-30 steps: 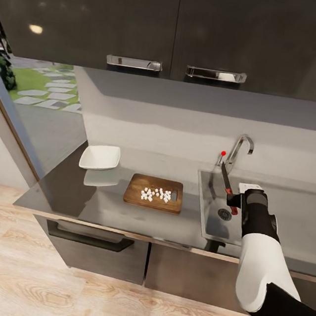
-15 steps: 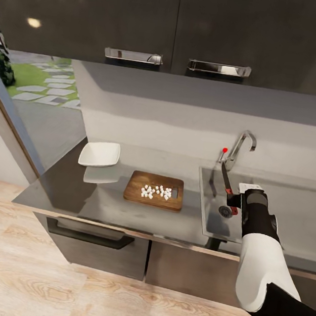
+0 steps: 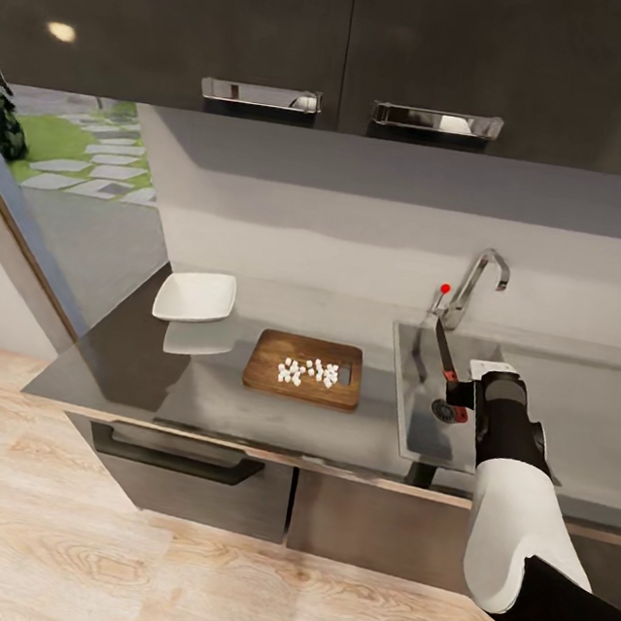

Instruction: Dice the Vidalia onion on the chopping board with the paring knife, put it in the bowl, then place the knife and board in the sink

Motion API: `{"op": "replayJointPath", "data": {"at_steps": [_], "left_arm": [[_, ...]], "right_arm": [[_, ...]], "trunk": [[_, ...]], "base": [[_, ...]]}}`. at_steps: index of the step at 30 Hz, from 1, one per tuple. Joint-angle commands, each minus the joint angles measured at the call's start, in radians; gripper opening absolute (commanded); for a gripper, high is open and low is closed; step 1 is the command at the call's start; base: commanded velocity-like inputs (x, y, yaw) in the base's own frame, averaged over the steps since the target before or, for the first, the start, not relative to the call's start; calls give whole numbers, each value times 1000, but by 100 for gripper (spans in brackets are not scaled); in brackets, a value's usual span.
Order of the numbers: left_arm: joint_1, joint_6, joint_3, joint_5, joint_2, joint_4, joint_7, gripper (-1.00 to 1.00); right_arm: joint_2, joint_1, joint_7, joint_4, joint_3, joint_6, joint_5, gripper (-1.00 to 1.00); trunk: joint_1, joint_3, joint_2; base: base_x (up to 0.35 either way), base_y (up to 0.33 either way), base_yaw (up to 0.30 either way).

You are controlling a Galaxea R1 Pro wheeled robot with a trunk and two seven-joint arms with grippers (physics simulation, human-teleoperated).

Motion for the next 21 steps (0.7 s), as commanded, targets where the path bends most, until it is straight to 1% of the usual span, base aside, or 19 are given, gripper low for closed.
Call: {"op": "replayJointPath", "data": {"at_steps": [1,4,8,10,13,15,19,21], "left_arm": [[-1,-4,-9,6,-1,3,2,100],[-1,-3,-9,6,-7,3,2,100],[-1,-1,-9,6,-5,3,2,100],[-1,-1,-9,6,-6,3,1,100],[-1,-2,-9,6,-6,3,1,100],[-1,-1,-10,6,-8,3,0,100],[-1,-1,-10,6,-8,3,0,100],[-1,-1,-10,6,-8,3,0,100]], "right_arm": [[-2,-1,9,-1,-4,2,11,-100],[-14,-1,8,-1,-3,2,12,-100],[-38,-1,8,0,-1,4,15,-100],[-46,-1,8,0,-2,41,15,-100],[-63,-1,9,1,0,119,15,-100],[-72,-2,6,1,1,148,14,-100],[-77,-7,6,14,1,160,13,-100],[-85,-13,6,61,1,161,14,-100]], "trunk": [[1,-4,-2],[1,-8,-2],[1,-12,-2],[1,-12,-2],[1,-12,-2],[1,-12,-2],[1,-12,-2],[1,-12,-2]], "base": [[0,0,0],[0,0,0],[0,0,0],[0,0,0],[0,0,0],[0,0,0],[0,0,0],[0,0,0]]}}
